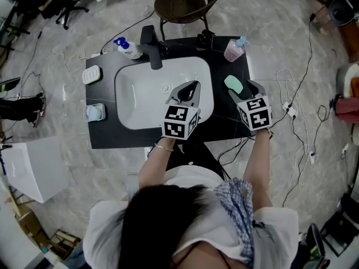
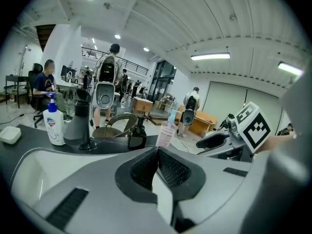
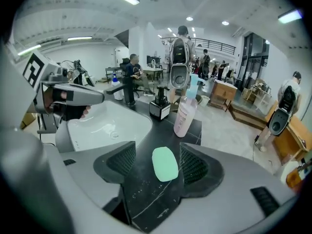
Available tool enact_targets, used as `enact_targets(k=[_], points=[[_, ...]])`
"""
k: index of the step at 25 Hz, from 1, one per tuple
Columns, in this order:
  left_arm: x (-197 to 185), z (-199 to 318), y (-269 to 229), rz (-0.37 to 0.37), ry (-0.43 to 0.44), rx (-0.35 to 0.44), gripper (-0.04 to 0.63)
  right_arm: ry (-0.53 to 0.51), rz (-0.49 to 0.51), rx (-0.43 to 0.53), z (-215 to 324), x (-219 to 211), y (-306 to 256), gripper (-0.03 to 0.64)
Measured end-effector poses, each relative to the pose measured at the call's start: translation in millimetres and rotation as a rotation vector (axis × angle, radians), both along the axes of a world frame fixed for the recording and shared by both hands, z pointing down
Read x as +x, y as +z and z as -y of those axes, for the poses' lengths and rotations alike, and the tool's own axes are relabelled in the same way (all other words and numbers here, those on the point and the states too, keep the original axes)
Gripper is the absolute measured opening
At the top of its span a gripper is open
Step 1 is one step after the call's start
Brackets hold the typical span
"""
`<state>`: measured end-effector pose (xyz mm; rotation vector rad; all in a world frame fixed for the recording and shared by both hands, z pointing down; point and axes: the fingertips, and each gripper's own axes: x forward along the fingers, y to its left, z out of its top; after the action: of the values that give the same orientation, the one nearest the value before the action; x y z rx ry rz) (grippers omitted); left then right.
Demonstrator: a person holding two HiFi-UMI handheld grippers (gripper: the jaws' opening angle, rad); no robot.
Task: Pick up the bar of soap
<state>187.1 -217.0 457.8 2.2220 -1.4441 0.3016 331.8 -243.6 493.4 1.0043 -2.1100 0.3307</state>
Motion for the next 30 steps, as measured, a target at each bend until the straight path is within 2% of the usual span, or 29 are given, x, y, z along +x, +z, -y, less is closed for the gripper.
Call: enact_targets(k=[8, 10, 13, 15, 17, 19, 22, 30], points=[[-42, -25, -14, -0.016, -0.053, 0.038, 0.011, 0.066, 0.108, 0.143, -23, -37, -44, 0.270], [-55, -29, -20, -0.013, -0.068, 0.053, 0.011, 0.078, 0.128, 0.187, -26, -51, -56, 0.231], [-73, -37, -25, -0.014, -0.089, 0.066, 0.011, 0.114, 0.126, 0.266, -30, -67, -71, 0.108], [-84, -41, -28, -0.015, -0.099, 0.074, 0.011, 0.128, 0.129, 0.298, -32, -79, -76, 0.065], [-97, -45, -31, -0.013, -0.111, 0.083, 0.011, 0.117, 0.133, 0.298, -36, -95, -77, 0.049], [-109, -49, -33, -0.005, -0.128, 0.084, 0.011, 0.094, 0.135, 0.258, -42, -114, -73, 0.020], [-128, -58, -33, 0.009, -0.144, 0.079, 0.011, 0.075, 0.167, 0.209, -56, -145, -65, 0.015], [-183, -75, -46, -0.020, -0.200, 0.120, 0.011, 0.056, 0.260, 0.318, -68, -236, -92, 0.014]])
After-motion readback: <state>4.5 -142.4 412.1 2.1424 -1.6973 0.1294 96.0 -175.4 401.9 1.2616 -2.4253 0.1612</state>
